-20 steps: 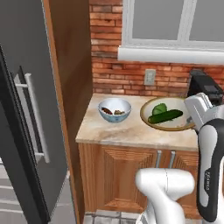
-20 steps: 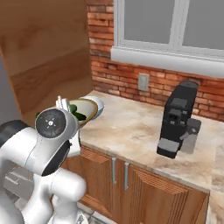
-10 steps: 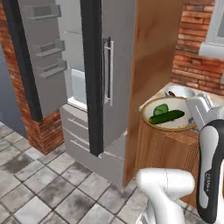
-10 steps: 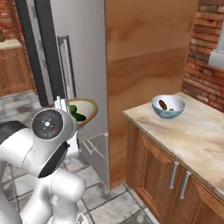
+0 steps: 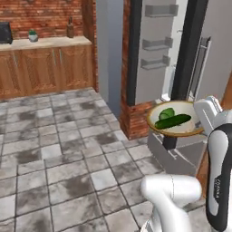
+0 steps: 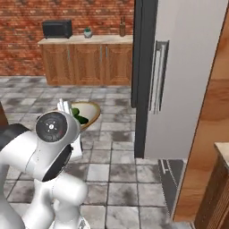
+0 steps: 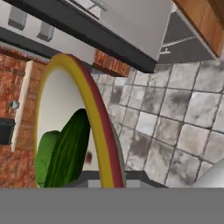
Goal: Place the bowl with the cucumber and avocado on the second highest shelf of the fridge. Place the bowl with the chicken drumsticks on the top shelf of the fridge.
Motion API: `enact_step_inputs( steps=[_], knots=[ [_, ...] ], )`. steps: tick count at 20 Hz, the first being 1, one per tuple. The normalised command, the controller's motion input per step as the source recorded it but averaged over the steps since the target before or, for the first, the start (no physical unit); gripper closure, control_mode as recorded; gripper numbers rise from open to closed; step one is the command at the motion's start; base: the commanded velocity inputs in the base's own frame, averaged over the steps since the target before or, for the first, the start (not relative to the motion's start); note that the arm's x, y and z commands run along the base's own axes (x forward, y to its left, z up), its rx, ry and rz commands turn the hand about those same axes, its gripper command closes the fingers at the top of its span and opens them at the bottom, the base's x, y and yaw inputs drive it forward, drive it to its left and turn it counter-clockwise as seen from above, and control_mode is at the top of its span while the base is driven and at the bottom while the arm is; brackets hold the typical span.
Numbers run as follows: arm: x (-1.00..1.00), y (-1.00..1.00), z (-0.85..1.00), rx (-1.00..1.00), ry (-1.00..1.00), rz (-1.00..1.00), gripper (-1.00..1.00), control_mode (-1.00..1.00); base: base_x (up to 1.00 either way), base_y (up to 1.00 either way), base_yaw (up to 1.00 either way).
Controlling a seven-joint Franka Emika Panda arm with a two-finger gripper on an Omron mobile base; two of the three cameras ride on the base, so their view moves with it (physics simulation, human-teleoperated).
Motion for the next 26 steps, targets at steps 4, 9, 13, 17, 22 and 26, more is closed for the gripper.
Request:
enact_step_inputs(
  steps=[4,9,13,17,22,26],
  knots=[
    [0.0,0.0,0.0,0.0,0.0,0.0,1.0,1.0,0.69,0.81,0.56],
    [0.0,0.0,0.0,0.0,0.0,0.0,1.0,1.0,1.0,0.27,0.25],
    [0.0,0.0,0.0,0.0,0.0,0.0,1.0,1.0,1.0,0.0,0.01],
    [0.0,0.0,0.0,0.0,0.0,0.0,1.0,1.0,1.0,0.02,-0.11],
    [0.0,0.0,0.0,0.0,0.0,0.0,1.0,1.0,0.87,0.23,-0.55],
    [0.0,0.0,0.0,0.0,0.0,0.0,1.0,1.0,0.38,0.29,-0.84]
  ],
)
